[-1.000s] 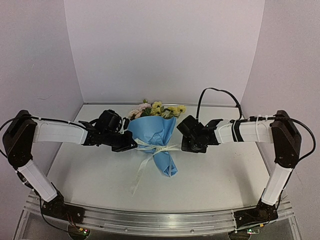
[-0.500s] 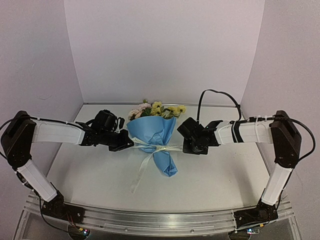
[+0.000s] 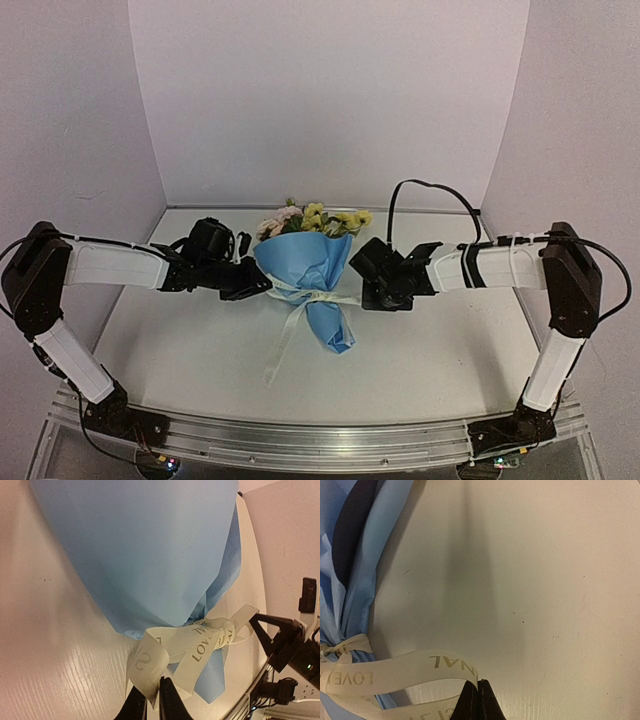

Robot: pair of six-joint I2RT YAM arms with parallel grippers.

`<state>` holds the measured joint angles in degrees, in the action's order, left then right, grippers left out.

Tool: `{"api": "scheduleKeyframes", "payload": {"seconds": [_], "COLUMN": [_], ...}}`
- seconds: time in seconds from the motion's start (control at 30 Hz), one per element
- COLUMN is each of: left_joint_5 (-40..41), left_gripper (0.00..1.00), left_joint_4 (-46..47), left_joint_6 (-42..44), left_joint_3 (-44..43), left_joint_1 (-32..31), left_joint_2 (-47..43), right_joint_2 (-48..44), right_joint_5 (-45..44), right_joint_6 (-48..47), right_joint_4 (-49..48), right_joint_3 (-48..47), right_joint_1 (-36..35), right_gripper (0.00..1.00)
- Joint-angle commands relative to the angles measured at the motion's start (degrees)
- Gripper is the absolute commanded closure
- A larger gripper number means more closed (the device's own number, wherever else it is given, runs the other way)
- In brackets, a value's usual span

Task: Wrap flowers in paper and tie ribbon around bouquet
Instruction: Tie the half-tied ribbon around the folded bouquet.

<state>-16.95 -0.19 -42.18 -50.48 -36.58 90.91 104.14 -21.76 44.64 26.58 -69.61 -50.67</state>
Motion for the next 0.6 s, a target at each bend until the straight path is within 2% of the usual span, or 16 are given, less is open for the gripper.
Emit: {"api": "scheduleKeyframes", "payload": {"seconds": [0.0,0.1,0.3,0.4,0.57], "left_joint_5": [0.5,2.9,8.3,8.6,7.3], "left_gripper": [0.74,0.61,0.43,0.4,0.43], "left_joint_4": [2.4,1.7,-3.8,-4.1,-6.5], "left_joint_6": [0.0,0.6,4.1,4.4,7.3], "left_joint_3": [0.4,0.7,-1.0,-1.0,-3.6], "left_joint_1": [0.3,0.2,0.3,0.3,0.3], "left_joint_2": [-2.8,-3.9,-5.4,-6.5,-4.5], "right_joint_2": [0.3,0.5,0.7,0.7,0.9], "right_joint_5": [-2.2,-2.1,-1.9,-2.0,-1.9], "right_joint_6": [-1.3,-1.4,-1.6,-1.8,-1.8], "right_joint_4": [0.4,0.4,0.4,0.4,0.4], "right_joint_3": [-2.2,-2.3,-2.8,-2.8,-2.8], "right_joint_1": [-0.9,-1.0,-1.2,-1.3,-1.4], "right_gripper": [1.0,1.0,1.0,1.0,1.0]}}
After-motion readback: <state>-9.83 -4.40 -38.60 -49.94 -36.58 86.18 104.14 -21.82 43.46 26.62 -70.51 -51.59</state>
